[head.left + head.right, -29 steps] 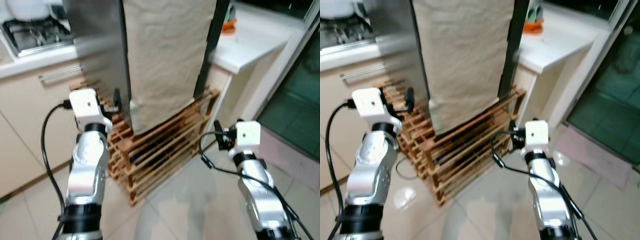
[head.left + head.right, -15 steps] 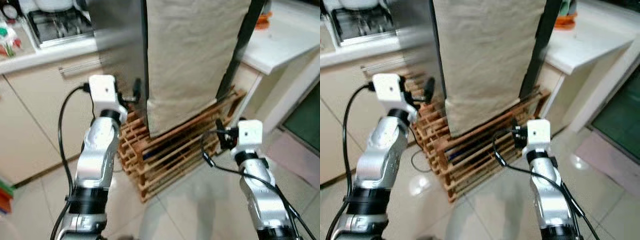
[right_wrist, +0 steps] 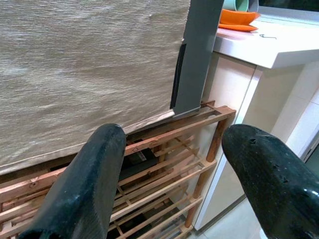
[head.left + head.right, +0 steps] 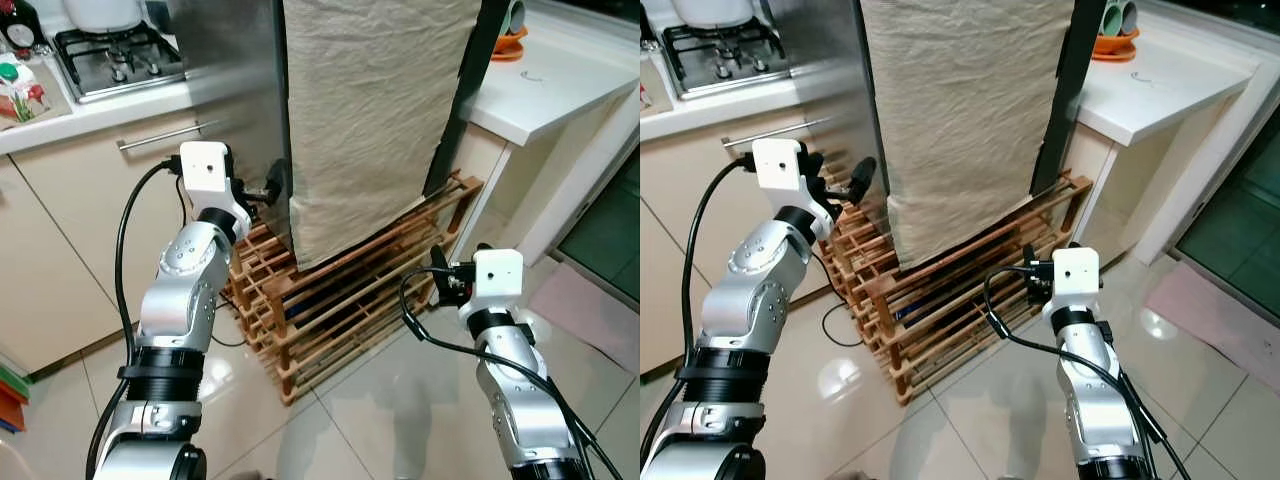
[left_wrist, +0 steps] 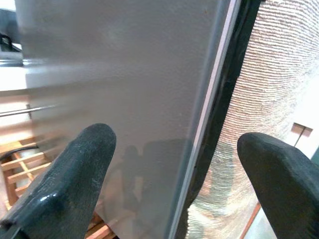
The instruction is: Restocking fridge
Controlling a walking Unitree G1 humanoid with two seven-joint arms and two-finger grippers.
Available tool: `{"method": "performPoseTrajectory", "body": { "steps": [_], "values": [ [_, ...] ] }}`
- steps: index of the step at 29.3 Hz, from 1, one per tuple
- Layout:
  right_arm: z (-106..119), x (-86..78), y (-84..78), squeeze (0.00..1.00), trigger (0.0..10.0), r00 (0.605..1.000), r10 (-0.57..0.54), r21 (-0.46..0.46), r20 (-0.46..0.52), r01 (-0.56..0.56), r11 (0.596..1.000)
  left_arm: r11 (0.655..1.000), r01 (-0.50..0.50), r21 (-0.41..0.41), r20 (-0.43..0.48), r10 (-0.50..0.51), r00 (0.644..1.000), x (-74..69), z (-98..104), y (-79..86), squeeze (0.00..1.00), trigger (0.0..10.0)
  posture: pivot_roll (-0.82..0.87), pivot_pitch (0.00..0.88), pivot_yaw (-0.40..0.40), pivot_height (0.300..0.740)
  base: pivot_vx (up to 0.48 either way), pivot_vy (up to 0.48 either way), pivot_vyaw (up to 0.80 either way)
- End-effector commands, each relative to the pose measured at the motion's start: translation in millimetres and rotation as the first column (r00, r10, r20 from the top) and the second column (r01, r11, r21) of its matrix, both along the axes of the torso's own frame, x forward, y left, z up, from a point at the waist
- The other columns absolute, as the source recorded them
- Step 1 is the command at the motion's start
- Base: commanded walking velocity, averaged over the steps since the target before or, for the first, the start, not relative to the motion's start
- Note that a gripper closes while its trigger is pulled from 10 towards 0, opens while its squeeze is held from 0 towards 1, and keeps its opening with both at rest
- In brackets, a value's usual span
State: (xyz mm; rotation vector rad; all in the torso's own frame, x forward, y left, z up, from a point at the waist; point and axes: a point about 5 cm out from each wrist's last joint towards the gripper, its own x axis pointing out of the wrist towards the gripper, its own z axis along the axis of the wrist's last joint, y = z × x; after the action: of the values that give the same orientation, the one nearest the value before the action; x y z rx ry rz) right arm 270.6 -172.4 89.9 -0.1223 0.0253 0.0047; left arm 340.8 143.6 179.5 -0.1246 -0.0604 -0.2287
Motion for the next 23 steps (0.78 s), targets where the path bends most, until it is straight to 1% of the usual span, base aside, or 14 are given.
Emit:
{"method": "performPoseTrajectory", "body": {
  "steps": [1, 2, 3, 4, 6, 9, 10, 11, 12, 13, 14, 15, 20, 23],
  "values": [
    [2, -0.3, -2.9, 0.00, 10.0, 1.000, -0.011, -0.014, 0.011, 0.012, 1.000, 0.999, 0.022, 0.035, 0.011, -0.022, 1.000, 2.3, 6, -3.6, 0.00, 10.0, -0.07, 0.000, 0.020, 0.740, 0.000, 0.000, 0.00],
    [2, 0.0, -3.6, 0.00, 10.0, 1.000, -0.013, -0.016, 0.010, 0.013, 1.000, 0.998, 0.001, 0.055, 0.010, -0.002, 1.000, 2.6, 4, -2.3, 0.00, 10.0, -0.07, 0.000, 0.019, 0.740, 0.000, 0.000, 0.00],
    [2, 0.0, -3.6, 0.00, 10.0, 1.000, -0.013, -0.016, 0.010, 0.013, 1.000, 0.998, 0.001, 0.055, 0.010, -0.002, 1.000, 2.6, 4, -2.3, 0.00, 10.0, -0.07, 0.000, 0.019, 0.740, 0.000, 0.000, 0.00],
    [2, 0.7, -4.2, 0.00, 10.0, 1.000, -0.014, -0.019, 0.010, 0.015, 1.000, 0.998, -0.029, 0.061, 0.009, 0.029, 1.000, 3.8, 2, -0.2, 0.00, 10.0, -0.07, 0.000, 0.018, 0.740, 0.000, 0.000, 0.00],
    [2, 1.2, -4.5, 0.00, 10.0, 1.000, -0.016, -0.020, 0.011, 0.016, 1.000, 0.997, -0.050, 0.065, 0.008, 0.049, 0.999, 4.7, 0, 1.4, 0.00, 10.0, -0.07, 0.000, 0.018, 0.740, 0.000, 0.000, 0.00],
    [4, 2.1, -5.1, 0.00, 10.0, 1.000, -0.021, -0.021, 0.016, 0.021, 1.000, 0.996, -0.077, 0.040, 0.020, 0.077, 0.997, 3.8, 0, 3.2, 0.00, 10.0, -0.07, 0.000, 0.019, 0.740, 0.000, 0.000, 0.00],
    [4, 2.2, -5.3, 0.00, 10.0, 1.000, -0.022, -0.021, 0.018, 0.022, 1.000, 0.997, -0.074, 0.015, 0.030, 0.073, 0.997, 2.1, 2, 2.0, 0.00, 10.0, -0.07, 0.000, 0.020, 0.740, 0.000, 0.000, 0.00],
    [4, 2.3, -5.7, 0.00, 10.0, 1.000, -0.024, -0.020, 0.018, 0.024, 1.000, 0.999, -0.028, -0.043, 0.051, 0.031, 0.998, -3.0, 5, -5.4, 0.00, 10.0, -0.07, 0.000, 0.020, 0.740, 0.000, 0.000, 0.00],
    [4, 2.3, -5.7, 0.00, 10.0, 1.000, -0.024, -0.020, 0.018, 0.024, 1.000, 0.999, -0.028, -0.043, 0.051, 0.031, 0.998, -3.0, 5, -5.4, 0.00, 10.0, -0.07, 0.000, 0.020, 0.740, 0.000, 0.000, 0.00],
    [4, 2.3, -5.7, 0.00, 10.0, 1.000, -0.025, -0.020, 0.018, 0.025, 0.999, 0.998, 0.004, -0.056, 0.059, -0.001, 0.998, -5.6, 6, -10.6, 0.00, 10.0, -0.07, 0.000, 0.020, 0.740, 0.000, 0.000, 0.00],
    [3, 2.2, -5.7, 0.00, 10.0, 1.000, -0.025, -0.020, 0.016, 0.025, 0.999, 0.998, 0.044, -0.054, 0.063, -0.041, 0.997, -8.7, 5, -18.4, 0.00, 10.0, -0.07, 0.000, 0.019, 0.740, 0.000, 0.000, 0.00],
    [3, 2.2, -5.5, 0.00, 10.0, 1.000, -0.025, -0.020, 0.015, 0.025, 0.999, 0.997, 0.059, -0.046, 0.061, -0.056, 0.997, -9.9, 4, -22.4, 0.00, 10.0, -0.07, 0.000, 0.019, 0.740, 0.000, 0.000, 0.00],
    [3, 2.5, -5.4, 0.00, 10.0, 1.000, -0.024, -0.020, 0.014, 0.024, 0.999, 0.996, 0.080, -0.045, 0.057, -0.077, 0.995, -9.9, 2, -29.5, 0.00, 10.0, -0.07, 0.000, 0.020, 0.740, 0.000, 0.000, 0.00],
    [2, 2.8, -6.0, 0.00, 10.0, 1.000, -0.026, -0.022, 0.013, 0.026, 0.999, 0.993, 0.108, -0.049, 0.068, -0.105, 0.992, -8.9, 7, -32.0, 0.00, 10.0, -0.07, 0.000, 0.019, 0.740, 0.000, 0.000, 0.00]
  ]
}}
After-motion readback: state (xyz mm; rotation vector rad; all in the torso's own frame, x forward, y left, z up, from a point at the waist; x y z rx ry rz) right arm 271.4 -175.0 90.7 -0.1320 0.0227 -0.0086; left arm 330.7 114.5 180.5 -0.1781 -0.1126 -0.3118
